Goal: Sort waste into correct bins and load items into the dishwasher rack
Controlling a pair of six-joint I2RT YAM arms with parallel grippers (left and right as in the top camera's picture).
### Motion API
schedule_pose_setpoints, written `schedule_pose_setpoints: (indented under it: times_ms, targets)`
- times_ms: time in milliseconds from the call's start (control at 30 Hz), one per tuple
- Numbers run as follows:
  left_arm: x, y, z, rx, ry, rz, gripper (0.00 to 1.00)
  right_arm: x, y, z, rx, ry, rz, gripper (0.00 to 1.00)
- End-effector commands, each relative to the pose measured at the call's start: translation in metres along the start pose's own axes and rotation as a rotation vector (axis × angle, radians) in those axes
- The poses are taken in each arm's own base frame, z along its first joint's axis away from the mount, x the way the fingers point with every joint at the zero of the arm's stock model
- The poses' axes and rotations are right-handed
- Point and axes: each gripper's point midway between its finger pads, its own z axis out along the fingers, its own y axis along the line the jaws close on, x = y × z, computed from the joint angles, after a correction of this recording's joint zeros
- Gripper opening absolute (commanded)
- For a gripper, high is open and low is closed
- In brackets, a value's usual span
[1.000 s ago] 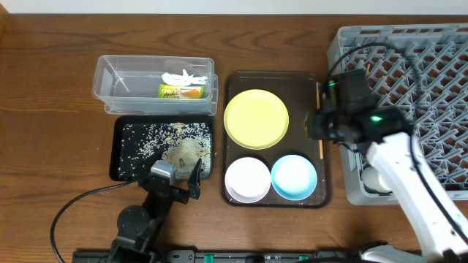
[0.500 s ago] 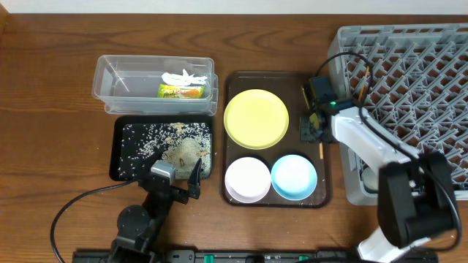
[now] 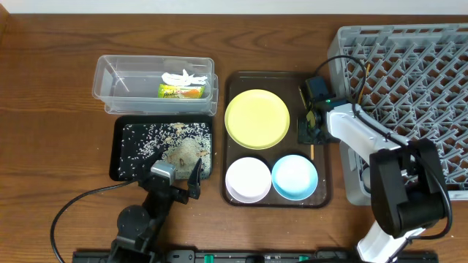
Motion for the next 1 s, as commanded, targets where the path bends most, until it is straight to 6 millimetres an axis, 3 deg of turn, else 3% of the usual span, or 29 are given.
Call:
schedule_pose_setpoints:
  times_ms: [0, 100, 233, 333, 400, 533, 800, 900, 967]
  targets:
    - [0.015, -0.001, 0.001, 0.008, 0.045, 0.003, 0.98, -0.018, 0.003, -0.04, -0.077, -0.079, 0.007, 0.01]
    - [0.015, -0.001, 0.001, 0.008, 0.045, 0.003, 0.97, -0.034, -0.006, -0.084, -0.103, -0.19, -0.01, 0.01]
    - [0.015, -0.001, 0.001, 0.008, 0.045, 0.003, 0.97, -0.049, -0.035, -0.137, -0.08, -0.354, 0.009, 0.01]
    - [0.015, -0.001, 0.001, 0.008, 0.045, 0.003, 0.97, -0.057, -0.071, -0.165, -0.007, -0.451, 0.044, 0.01]
    - [0.015, -0.001, 0.001, 0.008, 0.045, 0.003, 0.97, -0.062, -0.09, -0.172, 0.028, -0.484, 0.035, 0.01]
    - [0.015, -0.001, 0.001, 0.008, 0.045, 0.003, 0.98, -0.071, -0.112, -0.165, 0.062, -0.486, 0.043, 0.01]
    - [0.015, -0.001, 0.001, 0.008, 0.045, 0.003, 0.97, -0.074, -0.121, -0.096, 0.145, -0.314, -0.07, 0.01]
    - [0.015, -0.001, 0.001, 0.008, 0.045, 0.003, 0.98, -0.072, -0.132, -0.085, 0.209, -0.276, -0.066, 0.01]
    - [0.015, -0.001, 0.001, 0.008, 0.045, 0.003, 0.97, -0.072, -0.13, -0.085, 0.203, -0.277, -0.066, 0.22]
